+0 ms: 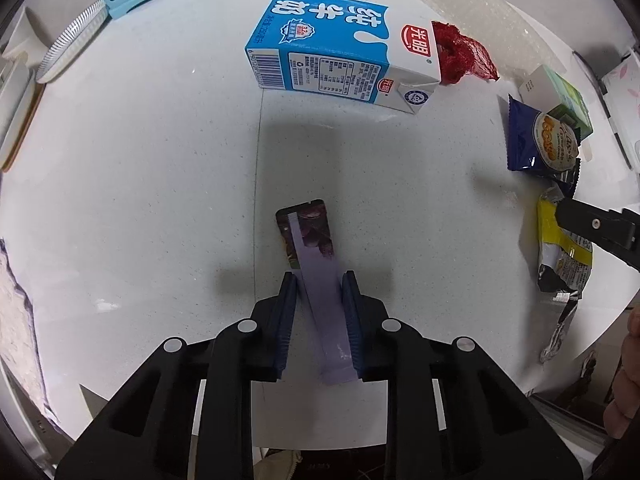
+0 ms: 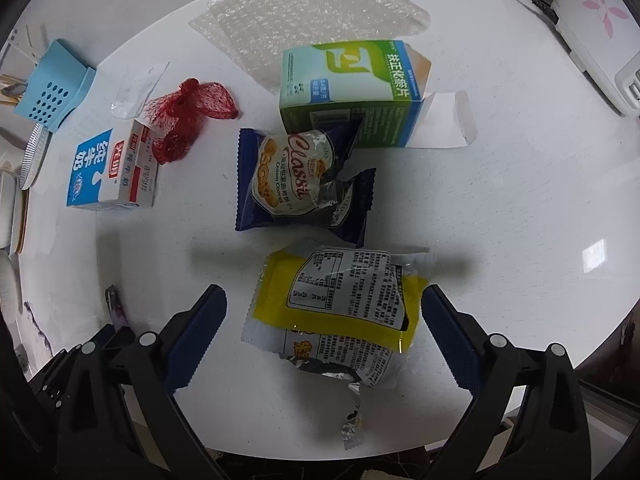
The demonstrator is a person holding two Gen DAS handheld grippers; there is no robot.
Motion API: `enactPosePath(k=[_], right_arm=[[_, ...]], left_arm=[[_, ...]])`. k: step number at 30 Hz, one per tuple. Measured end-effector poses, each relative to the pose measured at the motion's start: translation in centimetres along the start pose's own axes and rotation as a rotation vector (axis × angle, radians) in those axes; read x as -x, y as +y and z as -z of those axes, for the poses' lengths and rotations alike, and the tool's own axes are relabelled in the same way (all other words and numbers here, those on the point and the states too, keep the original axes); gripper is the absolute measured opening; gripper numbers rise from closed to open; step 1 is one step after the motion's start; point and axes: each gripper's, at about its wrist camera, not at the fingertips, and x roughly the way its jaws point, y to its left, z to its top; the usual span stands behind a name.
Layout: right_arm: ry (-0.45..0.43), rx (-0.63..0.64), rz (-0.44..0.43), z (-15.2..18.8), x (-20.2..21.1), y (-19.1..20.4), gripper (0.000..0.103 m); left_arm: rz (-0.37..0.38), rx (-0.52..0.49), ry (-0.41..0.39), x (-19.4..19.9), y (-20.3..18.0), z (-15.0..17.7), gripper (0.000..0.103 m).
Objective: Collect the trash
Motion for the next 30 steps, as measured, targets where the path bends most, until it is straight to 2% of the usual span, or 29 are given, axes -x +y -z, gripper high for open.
enactPosePath(k=[7, 14, 17, 25, 30], right_arm=[[0.026, -0.014, 0.011, -0.4, -1.3, 0.7, 0.093], [0.024, -0.018, 0.039, -0.6, -1.7, 1.0, 0.083], [0.022, -0.022, 0.051, -0.3, -1.6, 1.0, 0.075], [0.014, -0.043, 0.084, 0.2, -1.4, -0.2, 0.041], [-0.004, -0.054, 0.08, 0.5, -1.3, -0.9, 0.034]], left_arm=[[0.012, 0.001, -0.013, 0.2, 0.4, -0.9, 0.014], [0.03, -0.002, -0.03, 0.6, 0.9, -0.3, 0.014], [0.035, -0.002, -0.036, 1.1, 1.5, 0.0, 0.014], [0.037, -0.012, -0.06, 2.5, 2.3, 0.4, 0.014], [0.035, -0.023, -0.071, 3.4, 2.0, 0.9, 0.014]])
